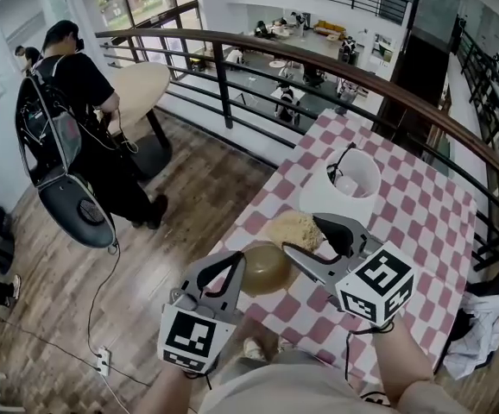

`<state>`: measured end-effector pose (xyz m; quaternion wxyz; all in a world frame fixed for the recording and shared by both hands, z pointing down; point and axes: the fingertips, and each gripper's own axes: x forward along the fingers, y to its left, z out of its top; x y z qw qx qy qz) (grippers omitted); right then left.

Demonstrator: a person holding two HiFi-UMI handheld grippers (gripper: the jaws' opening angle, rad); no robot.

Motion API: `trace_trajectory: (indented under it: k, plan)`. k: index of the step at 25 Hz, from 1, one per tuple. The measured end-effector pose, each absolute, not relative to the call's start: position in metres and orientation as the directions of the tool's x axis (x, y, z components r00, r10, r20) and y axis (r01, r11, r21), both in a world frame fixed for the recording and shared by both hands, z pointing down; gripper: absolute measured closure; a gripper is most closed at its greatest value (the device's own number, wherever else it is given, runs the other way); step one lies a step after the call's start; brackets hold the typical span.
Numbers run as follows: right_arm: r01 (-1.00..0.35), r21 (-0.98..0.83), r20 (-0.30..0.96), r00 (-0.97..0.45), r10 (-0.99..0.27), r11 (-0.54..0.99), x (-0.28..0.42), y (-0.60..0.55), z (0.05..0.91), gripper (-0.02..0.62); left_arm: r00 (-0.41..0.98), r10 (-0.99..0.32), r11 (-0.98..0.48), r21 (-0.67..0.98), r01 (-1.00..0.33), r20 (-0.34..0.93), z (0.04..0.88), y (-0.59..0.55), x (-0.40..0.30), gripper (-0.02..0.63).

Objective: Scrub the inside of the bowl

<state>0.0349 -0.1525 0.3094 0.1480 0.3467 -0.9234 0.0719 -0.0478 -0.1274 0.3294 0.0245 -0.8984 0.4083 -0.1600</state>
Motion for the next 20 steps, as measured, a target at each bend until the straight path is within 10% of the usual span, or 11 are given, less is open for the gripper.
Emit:
trace_trajectory:
  k: [20]
  plan:
    - [-0.551, 0.047, 0.311, -0.785, -0.537, 0.833, -0.007, -0.107, 0.353, 0.347, 0.518, -0.855, -0.474, 0.397, -0.786, 0.005, 0.3, -0.146, -0.097, 0.591]
